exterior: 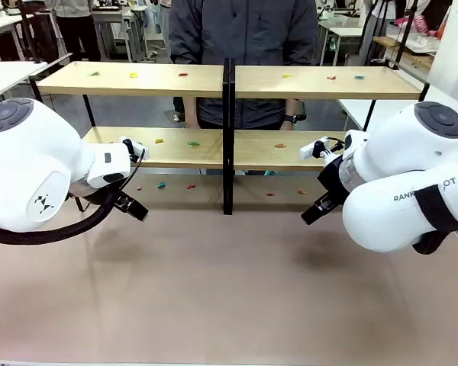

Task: Clean the shelves.
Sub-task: Pick up the Duster when the human hands it over.

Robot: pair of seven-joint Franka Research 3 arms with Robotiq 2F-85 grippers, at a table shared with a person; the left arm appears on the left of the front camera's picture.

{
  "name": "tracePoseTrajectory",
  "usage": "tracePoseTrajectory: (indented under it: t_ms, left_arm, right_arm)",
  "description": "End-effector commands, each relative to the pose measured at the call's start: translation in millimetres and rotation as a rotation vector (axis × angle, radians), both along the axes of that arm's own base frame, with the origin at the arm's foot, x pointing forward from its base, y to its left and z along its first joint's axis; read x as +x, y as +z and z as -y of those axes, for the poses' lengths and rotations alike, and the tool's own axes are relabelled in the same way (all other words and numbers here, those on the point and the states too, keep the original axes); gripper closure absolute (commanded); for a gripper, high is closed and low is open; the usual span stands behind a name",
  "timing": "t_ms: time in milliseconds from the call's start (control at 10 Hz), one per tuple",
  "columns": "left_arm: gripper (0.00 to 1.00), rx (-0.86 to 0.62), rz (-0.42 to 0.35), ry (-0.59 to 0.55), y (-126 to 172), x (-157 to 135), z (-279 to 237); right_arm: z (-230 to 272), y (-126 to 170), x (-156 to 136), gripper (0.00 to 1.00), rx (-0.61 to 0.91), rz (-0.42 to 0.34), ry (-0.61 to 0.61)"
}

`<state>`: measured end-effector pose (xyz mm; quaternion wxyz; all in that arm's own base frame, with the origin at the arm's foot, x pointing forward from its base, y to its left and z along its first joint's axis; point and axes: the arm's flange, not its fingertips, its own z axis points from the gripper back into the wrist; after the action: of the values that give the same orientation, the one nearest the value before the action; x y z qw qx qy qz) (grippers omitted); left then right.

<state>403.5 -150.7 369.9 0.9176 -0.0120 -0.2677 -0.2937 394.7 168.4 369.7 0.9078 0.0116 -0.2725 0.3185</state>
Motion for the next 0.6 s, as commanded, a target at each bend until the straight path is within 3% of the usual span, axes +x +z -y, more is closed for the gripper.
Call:
tracePoseTrajectory:
  t_ms: [0,500]
  left_arm:
    - [0.0,0.0,0.0,0.0,0.2,-0.1,0.0]
    - [0.0,0.0,0.0,0.0,0.2,-0.1,0.0]
  right_arm:
    - [0.0,0.0,0.0,0.0,0.0,0.0,0.0]
    - [0.0,0.0,0.0,0.0,0.0,0.0,0.0]
